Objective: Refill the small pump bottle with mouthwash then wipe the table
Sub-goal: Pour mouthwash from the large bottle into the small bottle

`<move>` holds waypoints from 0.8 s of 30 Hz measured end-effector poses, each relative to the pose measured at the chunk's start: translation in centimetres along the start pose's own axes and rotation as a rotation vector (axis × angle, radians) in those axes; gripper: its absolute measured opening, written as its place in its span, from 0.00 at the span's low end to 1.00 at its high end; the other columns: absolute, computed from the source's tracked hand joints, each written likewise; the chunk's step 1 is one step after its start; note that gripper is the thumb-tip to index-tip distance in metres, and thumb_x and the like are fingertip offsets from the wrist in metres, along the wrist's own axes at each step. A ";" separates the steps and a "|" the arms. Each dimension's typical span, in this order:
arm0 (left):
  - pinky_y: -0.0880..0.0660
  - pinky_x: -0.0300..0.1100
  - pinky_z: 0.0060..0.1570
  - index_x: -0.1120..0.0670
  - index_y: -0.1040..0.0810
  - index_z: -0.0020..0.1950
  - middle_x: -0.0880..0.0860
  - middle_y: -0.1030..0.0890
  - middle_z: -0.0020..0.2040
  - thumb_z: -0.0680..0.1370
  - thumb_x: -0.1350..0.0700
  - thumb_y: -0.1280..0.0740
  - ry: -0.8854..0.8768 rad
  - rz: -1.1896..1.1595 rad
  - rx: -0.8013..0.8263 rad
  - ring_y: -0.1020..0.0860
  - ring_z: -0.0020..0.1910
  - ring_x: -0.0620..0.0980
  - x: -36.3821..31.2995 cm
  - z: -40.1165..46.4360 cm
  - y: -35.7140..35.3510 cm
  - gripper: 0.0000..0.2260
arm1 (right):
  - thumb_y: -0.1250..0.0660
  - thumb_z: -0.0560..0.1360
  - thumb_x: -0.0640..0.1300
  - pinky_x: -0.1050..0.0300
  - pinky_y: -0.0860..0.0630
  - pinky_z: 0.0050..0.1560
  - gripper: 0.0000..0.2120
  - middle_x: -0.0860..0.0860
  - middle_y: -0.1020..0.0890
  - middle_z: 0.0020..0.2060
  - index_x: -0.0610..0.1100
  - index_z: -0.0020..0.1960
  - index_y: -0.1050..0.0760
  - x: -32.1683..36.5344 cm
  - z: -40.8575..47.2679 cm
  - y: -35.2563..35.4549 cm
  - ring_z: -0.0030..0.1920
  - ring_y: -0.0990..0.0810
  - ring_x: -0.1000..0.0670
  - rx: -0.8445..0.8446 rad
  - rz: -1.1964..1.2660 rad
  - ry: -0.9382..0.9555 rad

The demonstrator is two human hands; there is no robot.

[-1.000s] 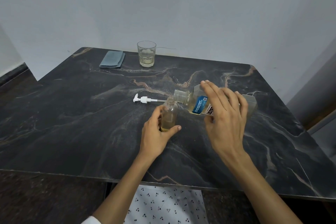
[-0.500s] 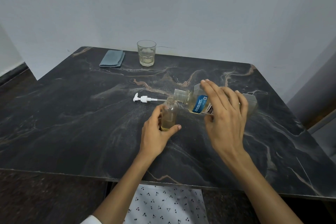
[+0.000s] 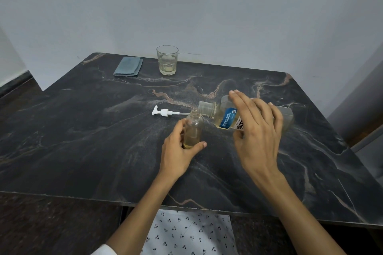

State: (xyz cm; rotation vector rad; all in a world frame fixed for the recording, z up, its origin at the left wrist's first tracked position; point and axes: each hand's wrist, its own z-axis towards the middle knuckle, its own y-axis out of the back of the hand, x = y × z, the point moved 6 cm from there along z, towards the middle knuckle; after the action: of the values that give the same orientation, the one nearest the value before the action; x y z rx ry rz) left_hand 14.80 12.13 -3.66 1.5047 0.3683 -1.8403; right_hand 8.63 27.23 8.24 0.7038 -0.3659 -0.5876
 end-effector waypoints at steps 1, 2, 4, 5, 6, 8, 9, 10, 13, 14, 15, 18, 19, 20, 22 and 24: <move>0.21 0.47 0.55 0.37 0.30 0.58 0.36 0.21 0.52 0.66 0.53 0.22 0.002 -0.002 -0.001 0.21 0.54 0.39 0.0 0.0 0.0 0.27 | 0.29 0.58 0.22 0.51 0.43 0.66 0.43 0.50 0.24 0.64 0.44 0.69 0.31 0.0 0.0 0.0 0.60 0.32 0.49 -0.001 -0.001 0.001; 0.21 0.47 0.55 0.38 0.30 0.58 0.35 0.21 0.51 0.66 0.53 0.22 0.003 -0.005 0.000 0.21 0.53 0.39 0.0 0.0 0.0 0.27 | 0.28 0.58 0.22 0.51 0.43 0.66 0.43 0.50 0.24 0.64 0.44 0.70 0.31 0.0 0.0 0.0 0.60 0.32 0.49 -0.001 -0.001 0.002; 0.21 0.46 0.55 0.41 0.30 0.60 0.35 0.21 0.51 0.66 0.53 0.22 0.002 -0.009 0.006 0.21 0.53 0.39 0.0 -0.1 0.0 0.27 | 0.28 0.58 0.23 0.51 0.43 0.66 0.43 0.50 0.24 0.64 0.44 0.70 0.31 0.0 0.0 0.0 0.60 0.32 0.49 0.000 0.002 0.004; 0.22 0.46 0.55 0.41 0.30 0.60 0.36 0.22 0.52 0.66 0.53 0.22 0.001 -0.009 0.008 0.21 0.54 0.39 0.0 -0.1 0.0 0.27 | 0.28 0.58 0.23 0.51 0.43 0.66 0.43 0.50 0.24 0.64 0.44 0.70 0.31 0.0 0.0 0.0 0.60 0.32 0.49 0.000 0.003 0.004; 0.22 0.46 0.55 0.41 0.30 0.60 0.36 0.22 0.52 0.66 0.53 0.22 0.000 -0.008 0.009 0.21 0.54 0.39 0.0 -0.1 0.0 0.27 | 0.28 0.58 0.23 0.51 0.43 0.66 0.43 0.51 0.24 0.64 0.45 0.70 0.31 0.0 0.0 0.0 0.60 0.32 0.49 0.000 0.001 0.004; 0.21 0.45 0.55 0.38 0.30 0.58 0.36 0.21 0.51 0.66 0.53 0.22 -0.001 0.000 0.008 0.21 0.53 0.38 -0.1 -0.1 0.0 0.26 | 0.29 0.58 0.23 0.51 0.43 0.66 0.43 0.51 0.24 0.64 0.45 0.70 0.31 0.0 0.0 0.0 0.60 0.32 0.49 0.001 -0.001 0.003; 0.21 0.44 0.54 0.36 0.31 0.57 0.35 0.21 0.51 0.66 0.53 0.22 -0.002 0.003 0.008 0.21 0.52 0.38 -0.2 -0.1 0.1 0.26 | 0.29 0.58 0.23 0.51 0.43 0.66 0.43 0.51 0.24 0.64 0.45 0.70 0.31 0.0 0.0 0.0 0.60 0.32 0.49 0.001 0.000 0.003; 0.21 0.44 0.54 0.36 0.31 0.56 0.36 0.21 0.51 0.66 0.53 0.22 -0.002 0.005 0.007 0.21 0.52 0.38 -0.2 -0.1 0.1 0.26 | 0.28 0.58 0.23 0.52 0.43 0.66 0.43 0.51 0.24 0.64 0.45 0.70 0.31 0.0 0.0 0.0 0.60 0.32 0.50 0.002 0.001 0.003; 0.21 0.45 0.55 0.36 0.31 0.56 0.36 0.21 0.51 0.66 0.54 0.22 0.000 0.004 0.004 0.21 0.53 0.39 -0.2 -0.1 0.1 0.26 | 0.28 0.58 0.23 0.52 0.43 0.66 0.43 0.51 0.24 0.64 0.45 0.69 0.30 0.0 0.0 0.0 0.60 0.32 0.50 0.001 0.001 0.005; 0.21 0.45 0.55 0.36 0.31 0.56 0.36 0.21 0.51 0.66 0.54 0.22 0.000 0.003 0.006 0.21 0.53 0.39 -0.2 -0.1 0.1 0.26 | 0.28 0.58 0.22 0.52 0.43 0.66 0.43 0.51 0.24 0.64 0.45 0.69 0.30 0.0 0.0 0.0 0.60 0.32 0.50 -0.001 0.001 0.006; 0.21 0.46 0.55 0.37 0.31 0.57 0.36 0.22 0.52 0.66 0.53 0.22 0.001 0.002 0.008 0.21 0.53 0.39 -0.2 -0.1 0.0 0.26 | 0.28 0.58 0.22 0.52 0.43 0.66 0.43 0.51 0.24 0.64 0.45 0.69 0.30 0.0 0.0 0.0 0.60 0.32 0.49 -0.002 0.002 0.006; 0.22 0.47 0.56 0.41 0.30 0.59 0.36 0.22 0.52 0.66 0.53 0.22 0.004 -0.004 0.011 0.21 0.54 0.40 -0.2 -0.1 0.0 0.26 | 0.28 0.58 0.22 0.52 0.43 0.66 0.43 0.51 0.24 0.64 0.45 0.69 0.30 0.0 0.0 0.1 0.60 0.32 0.50 -0.008 0.002 0.006; 0.22 0.47 0.56 0.42 0.30 0.60 0.36 0.22 0.52 0.66 0.53 0.23 0.004 -0.004 0.011 0.21 0.54 0.40 -0.2 -0.1 0.0 0.26 | 0.28 0.57 0.22 0.52 0.43 0.66 0.43 0.51 0.24 0.64 0.44 0.69 0.31 0.0 0.0 0.0 0.60 0.32 0.50 -0.008 0.003 0.008; 0.22 0.47 0.56 0.42 0.30 0.60 0.36 0.22 0.53 0.66 0.53 0.23 0.004 -0.005 0.010 0.21 0.54 0.40 -0.2 -0.1 0.0 0.27 | 0.28 0.57 0.22 0.52 0.43 0.66 0.43 0.51 0.24 0.64 0.44 0.69 0.31 0.0 0.0 0.0 0.60 0.32 0.49 -0.009 0.003 0.008; 0.22 0.48 0.56 0.43 0.30 0.61 0.38 0.22 0.53 0.66 0.53 0.22 0.003 -0.009 0.008 0.21 0.54 0.42 -0.2 -0.1 0.0 0.27 | 0.28 0.57 0.23 0.52 0.43 0.66 0.43 0.50 0.24 0.64 0.44 0.69 0.31 0.0 0.0 0.0 0.60 0.32 0.49 -0.011 0.001 0.009; 0.22 0.49 0.56 0.43 0.30 0.61 0.38 0.21 0.54 0.66 0.53 0.22 0.004 -0.007 0.008 0.21 0.55 0.42 -0.2 -0.1 0.0 0.27 | 0.28 0.57 0.22 0.52 0.43 0.66 0.43 0.50 0.24 0.64 0.44 0.69 0.31 0.0 0.0 0.0 0.60 0.32 0.49 -0.013 0.000 0.010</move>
State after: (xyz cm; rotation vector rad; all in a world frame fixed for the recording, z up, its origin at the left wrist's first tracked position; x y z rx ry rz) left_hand 14.86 12.27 -3.53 1.5144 0.3682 -1.8467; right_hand 8.63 27.21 8.23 0.6937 -0.3525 -0.5855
